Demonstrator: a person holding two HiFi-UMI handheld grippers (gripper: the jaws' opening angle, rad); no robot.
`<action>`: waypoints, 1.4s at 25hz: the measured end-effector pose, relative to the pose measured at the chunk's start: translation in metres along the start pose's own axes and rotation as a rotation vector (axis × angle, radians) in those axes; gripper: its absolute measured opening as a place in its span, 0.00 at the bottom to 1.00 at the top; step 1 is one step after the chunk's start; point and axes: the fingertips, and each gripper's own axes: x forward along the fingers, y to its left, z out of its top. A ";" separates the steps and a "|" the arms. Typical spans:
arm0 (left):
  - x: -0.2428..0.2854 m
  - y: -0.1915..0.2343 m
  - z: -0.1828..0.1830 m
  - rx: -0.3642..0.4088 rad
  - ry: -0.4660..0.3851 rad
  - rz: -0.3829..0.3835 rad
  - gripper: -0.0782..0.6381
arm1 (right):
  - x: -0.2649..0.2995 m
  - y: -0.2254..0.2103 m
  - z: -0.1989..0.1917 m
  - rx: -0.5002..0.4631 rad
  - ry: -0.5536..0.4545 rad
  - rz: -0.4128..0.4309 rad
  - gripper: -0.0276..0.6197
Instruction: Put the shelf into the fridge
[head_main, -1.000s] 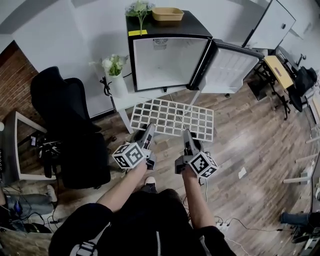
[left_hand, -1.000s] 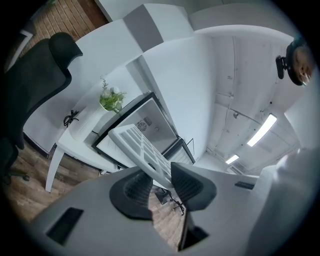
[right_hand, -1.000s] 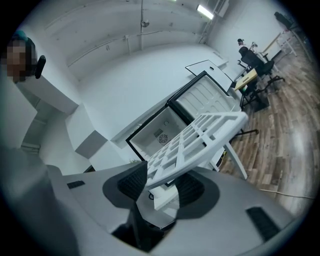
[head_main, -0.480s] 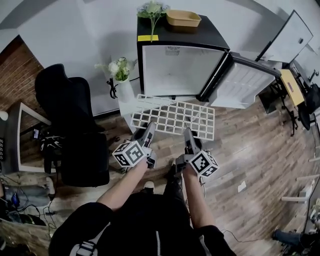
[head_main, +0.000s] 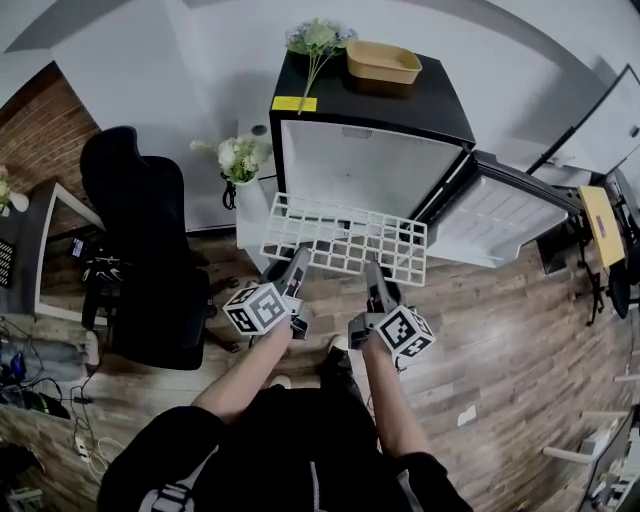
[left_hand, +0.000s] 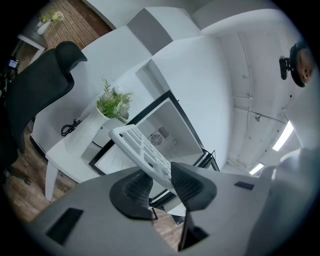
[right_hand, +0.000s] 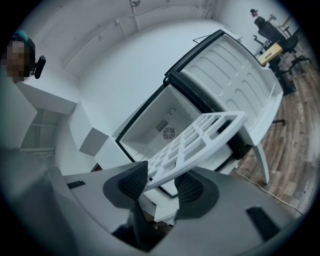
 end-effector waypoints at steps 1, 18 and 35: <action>0.007 -0.002 0.001 -0.001 -0.009 0.006 0.29 | 0.006 -0.003 0.006 -0.002 0.008 0.007 0.32; 0.070 -0.013 0.014 -0.010 -0.075 0.088 0.29 | 0.068 -0.019 0.064 -0.004 0.095 0.088 0.31; 0.092 0.000 0.018 -0.041 -0.063 0.104 0.29 | 0.087 -0.026 0.070 -0.010 0.113 0.082 0.30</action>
